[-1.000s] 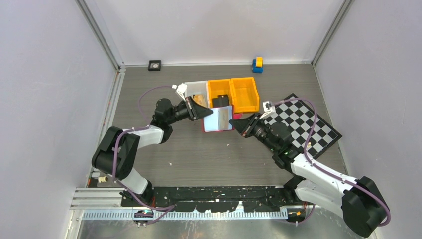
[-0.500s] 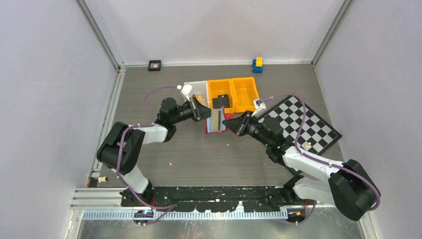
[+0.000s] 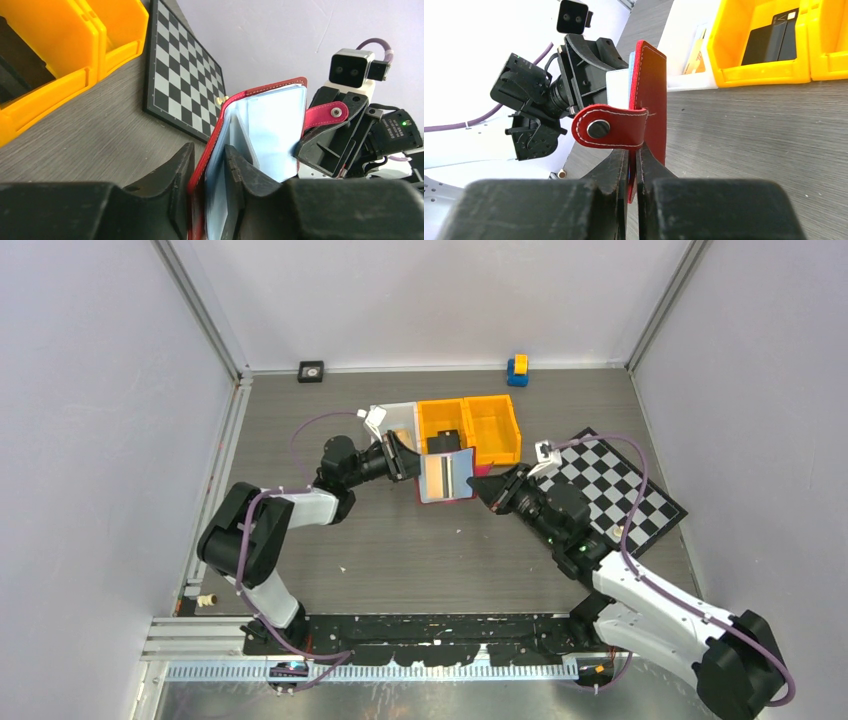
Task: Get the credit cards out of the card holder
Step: Remove the credit card from the card holder.
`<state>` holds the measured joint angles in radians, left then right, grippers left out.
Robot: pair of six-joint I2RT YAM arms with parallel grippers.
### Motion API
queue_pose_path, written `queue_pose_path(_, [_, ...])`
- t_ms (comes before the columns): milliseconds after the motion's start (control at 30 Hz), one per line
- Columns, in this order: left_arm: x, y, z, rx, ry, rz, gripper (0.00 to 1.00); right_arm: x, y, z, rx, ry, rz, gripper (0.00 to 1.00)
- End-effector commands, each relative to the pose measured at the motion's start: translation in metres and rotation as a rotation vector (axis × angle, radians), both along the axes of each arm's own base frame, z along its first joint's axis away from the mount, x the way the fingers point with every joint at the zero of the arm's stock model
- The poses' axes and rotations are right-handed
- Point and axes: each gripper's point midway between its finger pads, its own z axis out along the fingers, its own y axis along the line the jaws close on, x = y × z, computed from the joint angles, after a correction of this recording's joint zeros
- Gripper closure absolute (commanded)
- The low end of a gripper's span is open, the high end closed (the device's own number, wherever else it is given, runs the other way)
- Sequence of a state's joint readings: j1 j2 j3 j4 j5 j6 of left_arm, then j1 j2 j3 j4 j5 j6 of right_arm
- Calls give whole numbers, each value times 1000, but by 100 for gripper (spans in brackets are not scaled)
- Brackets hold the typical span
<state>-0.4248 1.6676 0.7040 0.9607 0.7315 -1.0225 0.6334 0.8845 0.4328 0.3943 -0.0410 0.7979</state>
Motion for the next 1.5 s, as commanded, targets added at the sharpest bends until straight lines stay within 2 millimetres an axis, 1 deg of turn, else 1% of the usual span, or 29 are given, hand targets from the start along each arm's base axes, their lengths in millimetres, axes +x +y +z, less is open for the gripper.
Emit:
queue_pose_path(0, [2,-3,21,-72,-71,-35,67,3,-12,11,1,-38,-67,100])
queue_pose_path(167, [3,-3,28,-166,-63,-69,59,1,-16,12,-4,-35,-78,100])
queue_pose_path(267, [5,0,29,-215,-48,-89,58,1,-18,13,-2,-39,-86,99])
queue_pose_path(367, [7,2,28,-217,-41,-82,55,1,-19,14,1,-40,-92,100])
queue_pose_path(467, [4,5,31,-218,-50,-77,48,1,-20,13,2,-39,-98,100])
queue_pose_path(533, [1,6,34,-217,-61,-77,45,1,-21,14,7,-41,-101,100])
queue_pose_path(700, [-2,6,36,-214,-68,-90,44,0,-18,16,22,-46,-88,100])
queue_pose_path(1033, [-4,9,39,-224,-67,-71,39,-1,-22,18,41,-50,-102,100])
queue_pose_path(1267, [-6,10,43,-226,-78,-71,36,-1,-19,18,43,-50,-92,100])
queue_pose_path(1333, [-7,11,45,-228,-79,-75,25,-1,-19,18,44,-50,-91,100])
queue_pose_path(1367, [-8,10,45,-228,-80,-77,21,-1,-19,18,45,-51,-89,100])
queue_pose_path(1400, [-8,10,45,-227,-82,-78,20,-1,-18,19,47,-52,-86,99])
queue_pose_path(1433, [-8,10,45,-226,-83,-79,21,-1,-17,19,47,-51,-82,100])
queue_pose_path(1467, [-8,10,45,-225,-85,-81,28,-1,-17,19,48,-52,-79,100])
